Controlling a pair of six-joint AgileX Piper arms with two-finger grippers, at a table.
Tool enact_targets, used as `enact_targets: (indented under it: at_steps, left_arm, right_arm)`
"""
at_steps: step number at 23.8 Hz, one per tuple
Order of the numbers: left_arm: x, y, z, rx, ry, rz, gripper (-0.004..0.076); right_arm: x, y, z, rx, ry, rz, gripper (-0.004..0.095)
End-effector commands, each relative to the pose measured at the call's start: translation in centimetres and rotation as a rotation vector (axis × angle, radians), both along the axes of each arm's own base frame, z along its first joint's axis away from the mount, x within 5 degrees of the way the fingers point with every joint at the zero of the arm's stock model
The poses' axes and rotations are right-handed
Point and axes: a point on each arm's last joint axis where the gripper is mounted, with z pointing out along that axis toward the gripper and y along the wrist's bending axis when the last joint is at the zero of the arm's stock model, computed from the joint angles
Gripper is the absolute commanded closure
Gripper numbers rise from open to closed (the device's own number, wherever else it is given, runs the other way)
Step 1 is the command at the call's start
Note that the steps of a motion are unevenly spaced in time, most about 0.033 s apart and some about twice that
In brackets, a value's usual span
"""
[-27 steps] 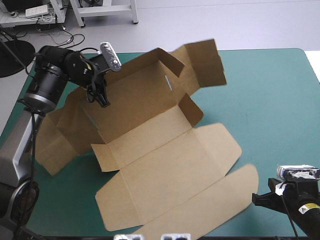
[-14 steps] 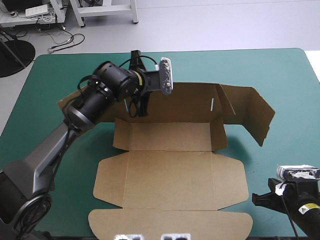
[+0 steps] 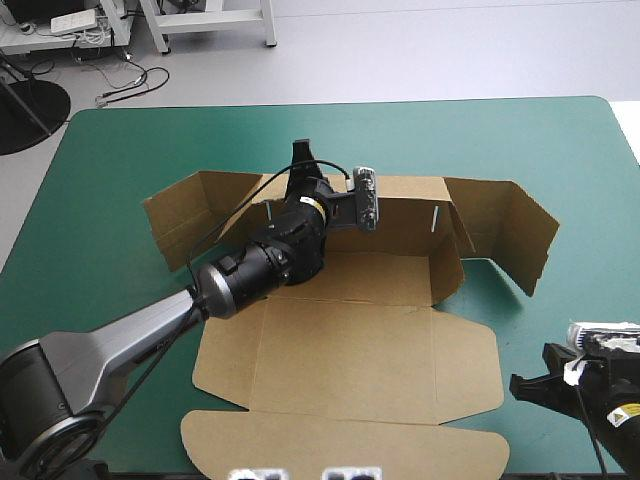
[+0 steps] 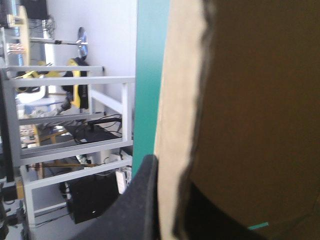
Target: Fold the box
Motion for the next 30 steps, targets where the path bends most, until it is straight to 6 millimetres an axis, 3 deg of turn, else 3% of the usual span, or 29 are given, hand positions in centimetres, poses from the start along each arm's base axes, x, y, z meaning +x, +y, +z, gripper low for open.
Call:
enact_targets:
  at_steps: [1,6,7,11,13,14,15,16,18,20,25,28,30]
  left_arm:
    - [-1.4,0.2,1.7,-0.120,-0.159,0.015,0.0734]
    - [-2.3,0.3,-0.7,-0.126,-0.230,0.059,0.0733]
    - [-2.6,0.3,-1.5,-0.133,-0.232,0.061,0.0733]
    - [-2.9,0.3,-2.0,-0.137,-0.219,0.075,0.0733]
    - [-2.9,0.4,-2.0,-0.134,-0.221,0.081,0.0733]
    - [-2.8,0.4,-2.0,-0.134,-0.222,0.083,0.0733]
    - [-2.8,0.4,-2.0,-0.133,-0.223,0.085,0.0733]
    - [-2.8,0.4,-2.0,-0.133,-0.223,0.085,0.0733]
    - [-2.8,0.5,-1.9,-0.130,-0.226,0.094,0.0733]
    - [-2.8,0.6,-1.9,-0.128,-0.228,0.100,0.0733]
    - [-2.8,0.6,-1.9,-0.124,-0.235,0.096,0.0733]
    - [-2.8,0.5,-1.7,-0.113,-0.254,0.086,0.0733]
    - [-2.8,0.5,-1.7,-0.111,-0.258,0.085,0.0733]
  right_arm:
    - [0.3,0.0,3.7,0.023,-0.135,-0.029,0.0923]
    - [1.3,-0.2,7.7,0.043,-0.190,-0.046,0.0923]
    - [2.3,-0.4,9.6,0.059,-0.208,-0.048,0.0923]
    - [5.5,-0.5,13.1,0.122,-0.223,-0.018,0.0923]
    - [10.4,-1.1,15.9,0.156,-0.203,0.024,0.0923]
    - [11.6,-1.3,16.2,0.161,-0.194,0.035,0.0923]
    - [14.6,-1.6,16.7,0.184,-0.154,0.060,0.0923]
    - [15.7,-1.8,17.0,0.188,-0.143,0.072,0.0923]
    - [21.5,-2.5,15.7,0.238,-0.042,0.119,0.0923]
    - [25.8,-3.1,13.4,0.291,0.058,0.142,0.0923]
    - [30.5,-3.4,8.9,0.385,0.202,0.182,0.0922]
    - [31.7,-3.4,6.2,0.375,0.311,0.202,0.0922]
    - [31.6,-3.2,5.8,0.352,0.336,0.208,0.0922]
